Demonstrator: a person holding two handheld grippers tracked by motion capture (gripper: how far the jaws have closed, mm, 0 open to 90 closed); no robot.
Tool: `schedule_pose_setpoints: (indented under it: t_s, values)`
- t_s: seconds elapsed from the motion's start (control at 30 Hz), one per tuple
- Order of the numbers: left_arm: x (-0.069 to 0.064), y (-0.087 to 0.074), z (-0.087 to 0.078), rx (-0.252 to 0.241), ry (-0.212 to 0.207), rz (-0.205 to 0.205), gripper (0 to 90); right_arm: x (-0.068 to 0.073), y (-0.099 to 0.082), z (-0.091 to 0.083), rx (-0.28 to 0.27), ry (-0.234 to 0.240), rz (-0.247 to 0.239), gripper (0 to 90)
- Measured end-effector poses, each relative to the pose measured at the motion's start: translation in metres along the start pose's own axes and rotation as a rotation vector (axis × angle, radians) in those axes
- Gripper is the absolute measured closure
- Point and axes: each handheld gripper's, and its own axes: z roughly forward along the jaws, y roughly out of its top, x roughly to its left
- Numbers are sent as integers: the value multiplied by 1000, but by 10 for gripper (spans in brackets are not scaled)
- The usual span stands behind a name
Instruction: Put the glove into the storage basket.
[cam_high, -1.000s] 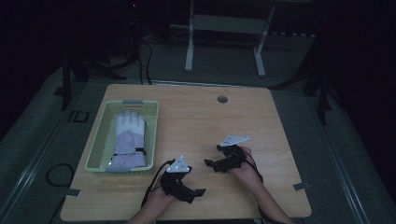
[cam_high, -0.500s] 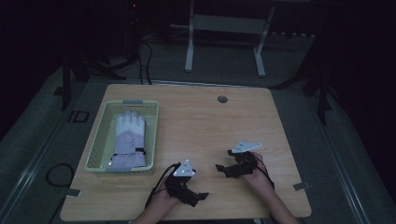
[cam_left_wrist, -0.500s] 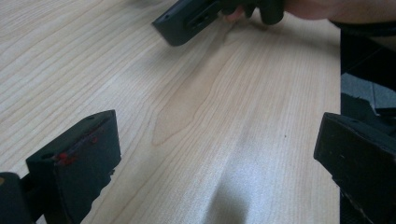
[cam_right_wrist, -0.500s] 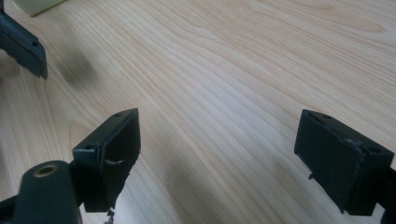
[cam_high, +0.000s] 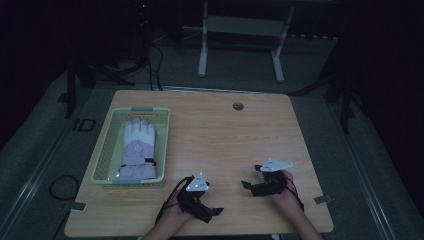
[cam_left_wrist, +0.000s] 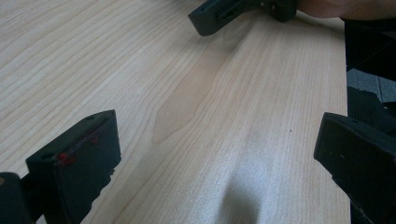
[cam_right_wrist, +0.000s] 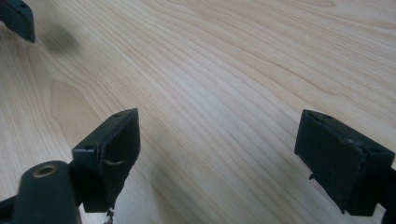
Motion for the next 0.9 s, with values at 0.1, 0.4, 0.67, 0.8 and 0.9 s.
schedule_pose_setpoints:
  t_s: [0.1,0.4,0.67,0.8,0.9]
  values:
    - [0,-1,-2,-30,-10,2,8,-1,-3,-6,-30,-5,9,142]
    - [-1,-5,-2,-38,11,26,8,-7,-8,-13,-82,-17,46,141]
    - [-1,-6,-3,-56,49,16,8,-11,-8,-14,-93,-42,86,141]
    - [1,-6,-4,-59,72,-3,8,-13,-8,-13,-88,-44,105,140]
    - [2,-6,-4,-61,66,-15,8,-13,-8,-13,-83,-45,106,140]
